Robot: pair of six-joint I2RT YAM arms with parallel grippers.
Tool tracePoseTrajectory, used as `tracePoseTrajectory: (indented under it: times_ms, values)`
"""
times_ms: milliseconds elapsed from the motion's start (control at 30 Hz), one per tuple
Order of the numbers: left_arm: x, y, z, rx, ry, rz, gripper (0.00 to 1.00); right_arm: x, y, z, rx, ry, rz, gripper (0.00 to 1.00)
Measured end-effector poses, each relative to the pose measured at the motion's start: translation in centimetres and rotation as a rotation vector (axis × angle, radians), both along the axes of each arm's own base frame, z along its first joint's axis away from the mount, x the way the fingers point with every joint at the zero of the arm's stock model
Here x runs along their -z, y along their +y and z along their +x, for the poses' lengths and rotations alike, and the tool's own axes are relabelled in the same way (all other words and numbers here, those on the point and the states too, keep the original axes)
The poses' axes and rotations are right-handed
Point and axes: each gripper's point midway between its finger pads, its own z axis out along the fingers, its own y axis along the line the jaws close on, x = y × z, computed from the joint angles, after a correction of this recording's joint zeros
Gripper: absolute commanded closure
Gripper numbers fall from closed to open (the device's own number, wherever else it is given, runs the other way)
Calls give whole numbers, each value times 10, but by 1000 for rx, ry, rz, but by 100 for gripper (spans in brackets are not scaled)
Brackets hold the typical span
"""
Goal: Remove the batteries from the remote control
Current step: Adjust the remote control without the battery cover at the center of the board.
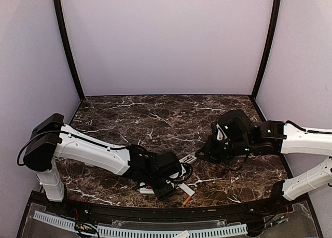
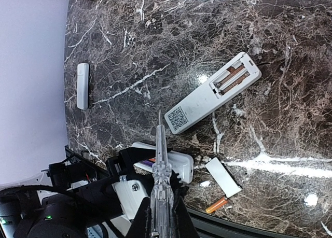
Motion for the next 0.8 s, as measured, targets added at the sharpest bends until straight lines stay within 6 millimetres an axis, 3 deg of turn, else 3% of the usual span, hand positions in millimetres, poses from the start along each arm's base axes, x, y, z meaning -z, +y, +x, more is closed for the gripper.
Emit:
tracePoseTrajectory:
  times_ms: [133, 233, 467, 600, 800]
  values:
    - [-1, -1, 4, -7, -22, 4, 48, 2, 3, 4, -21, 0, -24, 100]
    - [-2, -1, 7, -35, -31, -3, 58, -8, 9, 8, -37, -22, -14, 100]
    - [-7, 10, 18, -218, -48, -6, 68, -21, 12, 13, -47, -53, 1, 100]
    - [-12, 34, 35, -403, -34, 8, 70, -21, 12, 13, -48, -55, 0, 100]
    - [-29, 83, 76, -750, -12, -20, 69, -22, 9, 11, -43, -55, 9, 100]
